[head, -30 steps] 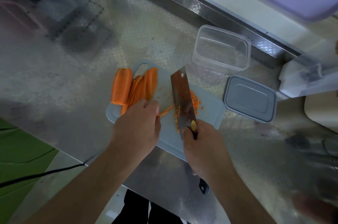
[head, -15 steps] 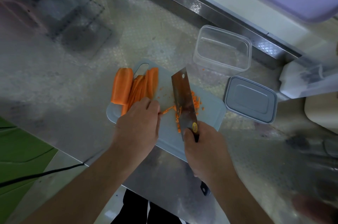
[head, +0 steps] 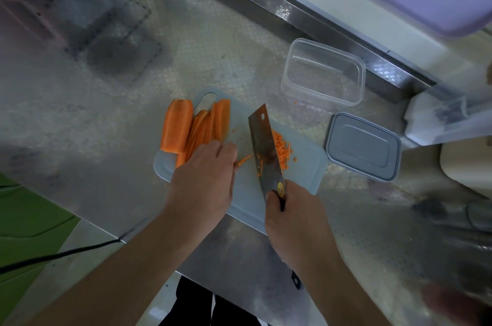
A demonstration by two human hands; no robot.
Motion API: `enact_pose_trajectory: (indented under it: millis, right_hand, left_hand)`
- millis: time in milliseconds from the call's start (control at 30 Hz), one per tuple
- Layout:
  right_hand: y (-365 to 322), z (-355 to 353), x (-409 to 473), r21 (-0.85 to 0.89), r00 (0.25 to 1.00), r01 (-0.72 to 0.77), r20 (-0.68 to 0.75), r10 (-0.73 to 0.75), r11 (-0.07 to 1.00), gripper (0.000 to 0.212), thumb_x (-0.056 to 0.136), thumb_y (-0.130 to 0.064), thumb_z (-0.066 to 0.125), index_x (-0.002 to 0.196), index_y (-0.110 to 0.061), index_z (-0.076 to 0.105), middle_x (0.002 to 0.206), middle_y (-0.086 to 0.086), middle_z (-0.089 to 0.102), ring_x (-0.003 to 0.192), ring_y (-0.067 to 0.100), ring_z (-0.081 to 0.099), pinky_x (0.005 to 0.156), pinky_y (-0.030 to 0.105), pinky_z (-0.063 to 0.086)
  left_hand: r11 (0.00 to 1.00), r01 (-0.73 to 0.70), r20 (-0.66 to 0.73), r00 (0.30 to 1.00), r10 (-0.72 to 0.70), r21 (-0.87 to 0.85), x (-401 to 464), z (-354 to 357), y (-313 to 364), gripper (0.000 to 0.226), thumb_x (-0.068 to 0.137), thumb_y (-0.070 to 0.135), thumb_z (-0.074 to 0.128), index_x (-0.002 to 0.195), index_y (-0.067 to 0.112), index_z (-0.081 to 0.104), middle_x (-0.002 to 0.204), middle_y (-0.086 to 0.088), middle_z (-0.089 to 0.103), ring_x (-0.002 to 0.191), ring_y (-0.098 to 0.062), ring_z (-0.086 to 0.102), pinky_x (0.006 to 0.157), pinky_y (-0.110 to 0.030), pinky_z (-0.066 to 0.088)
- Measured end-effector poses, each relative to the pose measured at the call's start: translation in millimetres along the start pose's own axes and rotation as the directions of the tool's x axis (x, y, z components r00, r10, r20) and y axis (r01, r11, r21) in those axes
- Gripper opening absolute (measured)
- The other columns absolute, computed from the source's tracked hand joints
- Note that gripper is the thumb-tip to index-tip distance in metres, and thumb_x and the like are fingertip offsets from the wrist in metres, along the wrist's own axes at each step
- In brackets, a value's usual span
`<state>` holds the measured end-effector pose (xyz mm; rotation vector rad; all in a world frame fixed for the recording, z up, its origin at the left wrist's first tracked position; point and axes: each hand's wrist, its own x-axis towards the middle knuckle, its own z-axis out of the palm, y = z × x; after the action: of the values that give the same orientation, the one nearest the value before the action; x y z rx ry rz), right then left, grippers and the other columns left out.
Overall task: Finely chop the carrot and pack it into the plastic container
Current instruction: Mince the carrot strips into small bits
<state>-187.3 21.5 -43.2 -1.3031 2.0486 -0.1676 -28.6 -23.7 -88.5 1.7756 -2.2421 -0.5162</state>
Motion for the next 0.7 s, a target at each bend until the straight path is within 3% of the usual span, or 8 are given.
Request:
enact_pose_trajectory:
  millis: [233,333,500,700]
  right_hand:
    - [-7.2,-3.1,-5.4,-0.059,0.998,0.058,-0.013,-0.059,0.997,0.031,0.102,-0.028,0.044,0.072,-0.025,0.038,0.063,-0.003,0.05,0.053,0.013,0.05,0.042,0.022,0.029]
    - [-6.6,1.0,-4.9,-0.112,0.997,0.07,-0.004,-0.071,0.991,0.032,0.102,-0.029,0.043,0.072,-0.029,0.034,0.067,-0.004,0.05,0.059,0.014,0.052,0.046,0.021,0.027]
    - [-9.3,8.7,-2.9,-0.151,0.998,0.066,0.028,-0.063,0.986,0.017,0.101,-0.028,0.04,0.085,-0.03,0.041,0.078,-0.003,0.055,0.073,0.022,0.06,0.059,0.033,0.041]
    - [-12.5,2.6,-4.2,-0.091,0.995,0.089,-0.034,-0.093,0.992,0.021,0.104,-0.029,0.042,0.082,-0.031,0.04,0.071,-0.007,0.053,0.064,0.012,0.056,0.05,0.02,0.03]
  left_hand:
    - [0.998,-0.02,-0.024,1.0,0.019,-0.052,-7.8,0.9,-7.2,0.006,0.094,0.021,0.07,0.095,0.021,0.065,0.09,0.007,0.057,0.083,-0.014,0.053,0.057,-0.019,0.025]
    - [0.997,-0.027,-0.034,0.999,0.025,-0.072,-7.5,2.1,-7.3,0.005,0.094,0.019,0.07,0.095,0.021,0.065,0.092,0.006,0.058,0.084,-0.015,0.055,0.059,-0.021,0.031]
    - [0.995,-0.057,-0.05,0.997,0.054,-0.076,-4.2,4.0,-5.7,0.011,0.089,0.012,0.074,0.092,0.016,0.065,0.089,0.002,0.058,0.08,-0.017,0.058,0.06,-0.025,0.036]
    - [0.994,-0.063,-0.041,0.997,0.059,-0.086,-2.3,5.4,-6.3,0.017,0.087,0.006,0.079,0.089,0.014,0.064,0.086,0.001,0.056,0.076,-0.018,0.057,0.058,-0.027,0.043]
